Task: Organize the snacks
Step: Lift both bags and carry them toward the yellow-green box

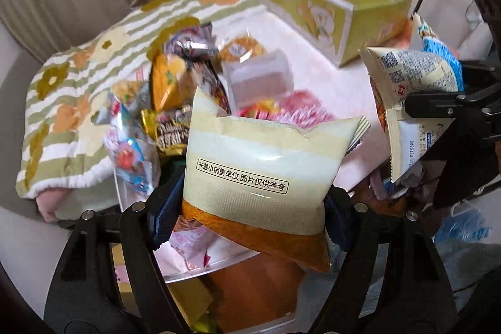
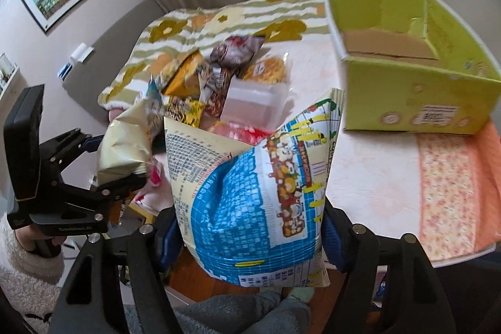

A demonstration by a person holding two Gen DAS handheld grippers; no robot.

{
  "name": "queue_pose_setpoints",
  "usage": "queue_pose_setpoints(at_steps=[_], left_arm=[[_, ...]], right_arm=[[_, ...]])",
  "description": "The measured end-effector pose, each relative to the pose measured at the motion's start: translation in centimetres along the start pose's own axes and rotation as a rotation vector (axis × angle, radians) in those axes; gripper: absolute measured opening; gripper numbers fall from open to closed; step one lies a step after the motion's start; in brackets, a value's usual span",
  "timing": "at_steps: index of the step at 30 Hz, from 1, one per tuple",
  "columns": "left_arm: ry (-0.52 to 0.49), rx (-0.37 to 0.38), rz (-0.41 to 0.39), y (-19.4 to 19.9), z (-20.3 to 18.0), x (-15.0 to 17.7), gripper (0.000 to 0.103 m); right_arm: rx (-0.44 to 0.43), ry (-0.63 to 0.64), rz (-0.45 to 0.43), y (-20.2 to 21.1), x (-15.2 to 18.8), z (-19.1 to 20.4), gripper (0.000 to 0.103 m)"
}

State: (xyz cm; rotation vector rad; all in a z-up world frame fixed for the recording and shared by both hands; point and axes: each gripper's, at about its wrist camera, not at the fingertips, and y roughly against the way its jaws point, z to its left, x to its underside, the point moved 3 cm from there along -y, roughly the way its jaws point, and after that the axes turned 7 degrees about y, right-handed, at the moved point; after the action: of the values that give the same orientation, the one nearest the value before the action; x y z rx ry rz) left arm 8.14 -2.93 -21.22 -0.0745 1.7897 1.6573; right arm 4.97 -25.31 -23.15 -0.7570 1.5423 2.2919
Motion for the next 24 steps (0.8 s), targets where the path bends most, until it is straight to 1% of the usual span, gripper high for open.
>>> queue_pose_setpoints(at_steps=[4, 9, 12, 15, 17, 19, 23, 24], left_arm=[[0.017, 0.003, -0.044, 1.8, -0.2, -2.1, 0.074], [0.027, 0.016, -0.098, 2.6, -1.4, -6.5, 0.074], [0.023, 0.017, -0.127, 2.5, -2.7, -9.6, 0.074], [0.024, 0.019, -0.152, 2.0, -4.6, -13.0, 0.074], [0.03, 0.025, -0.161, 1.3, -6.1, -15.4, 0.074], [0.041, 0.042, -0.165, 0.3, -7.8, -18.0, 0.074], [0.053, 0.054, -0.172, -1.7, -11.3, -22.5, 0.074], [0.06, 0.058, -0.167, -2.4, -12.0, -23.3, 0.074]], right_arm=[[0.015, -0.021, -0.048, 2.2, -1.1, -1.1, 0.069], [0.038, -0.02, -0.103, 4.5, -3.1, -3.4, 0.069], [0.054, -0.004, -0.137, 5.8, -4.8, -5.7, 0.069], [0.069, 0.01, -0.164, 6.9, -6.3, -8.1, 0.069], [0.08, 0.009, -0.179, 7.6, -7.7, -10.4, 0.069], [0.084, 0.004, -0.184, 8.1, -8.6, -12.3, 0.069], [0.117, 0.021, -0.179, 8.6, -10.8, -16.5, 0.069], [0.119, 0.024, -0.174, 8.6, -11.2, -17.1, 0.069]])
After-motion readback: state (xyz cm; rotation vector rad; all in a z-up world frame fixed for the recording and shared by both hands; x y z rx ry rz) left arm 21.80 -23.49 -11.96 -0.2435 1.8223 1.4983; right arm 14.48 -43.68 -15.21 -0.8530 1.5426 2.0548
